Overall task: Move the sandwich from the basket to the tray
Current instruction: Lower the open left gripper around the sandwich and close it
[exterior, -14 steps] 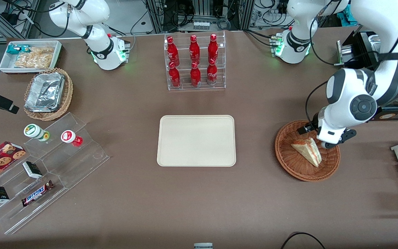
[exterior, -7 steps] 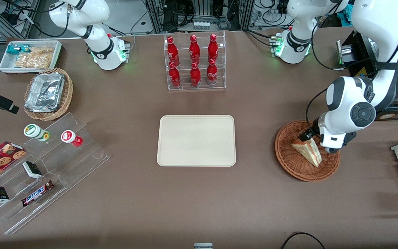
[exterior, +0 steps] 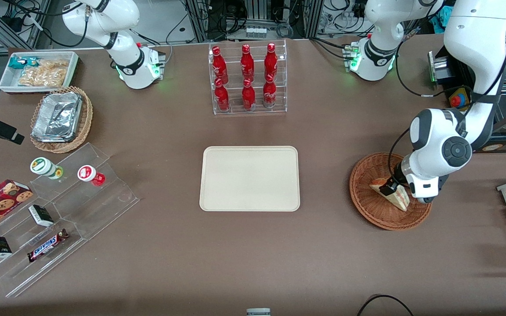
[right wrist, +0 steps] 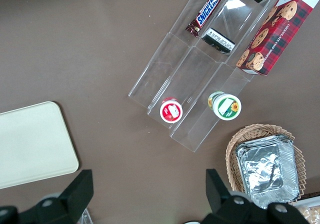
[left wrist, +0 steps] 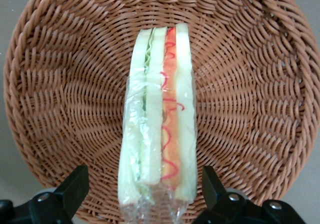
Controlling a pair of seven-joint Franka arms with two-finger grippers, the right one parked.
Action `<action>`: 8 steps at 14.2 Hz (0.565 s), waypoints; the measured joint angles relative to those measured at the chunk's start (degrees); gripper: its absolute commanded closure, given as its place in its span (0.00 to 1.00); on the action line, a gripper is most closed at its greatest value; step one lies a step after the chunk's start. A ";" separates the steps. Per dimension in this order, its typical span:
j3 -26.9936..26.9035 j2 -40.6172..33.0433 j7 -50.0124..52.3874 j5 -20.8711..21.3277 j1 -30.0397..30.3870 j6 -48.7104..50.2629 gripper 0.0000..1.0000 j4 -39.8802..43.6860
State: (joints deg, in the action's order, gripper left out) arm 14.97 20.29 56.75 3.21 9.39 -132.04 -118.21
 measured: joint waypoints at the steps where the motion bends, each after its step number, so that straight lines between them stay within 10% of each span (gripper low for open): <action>1: 0.00 0.17 0.15 0.00 0.00 -0.21 0.00 0.07; 3: -0.02 0.69 0.22 0.01 0.02 -1.65 0.02 0.08; 6: -0.03 2.07 0.27 0.01 0.19 -2.73 0.71 0.66; 8: -0.03 2.65 0.27 0.04 0.26 -2.80 0.85 1.28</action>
State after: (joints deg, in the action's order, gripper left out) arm 14.94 22.94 57.02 3.25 9.66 -134.84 -116.93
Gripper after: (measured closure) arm 0.269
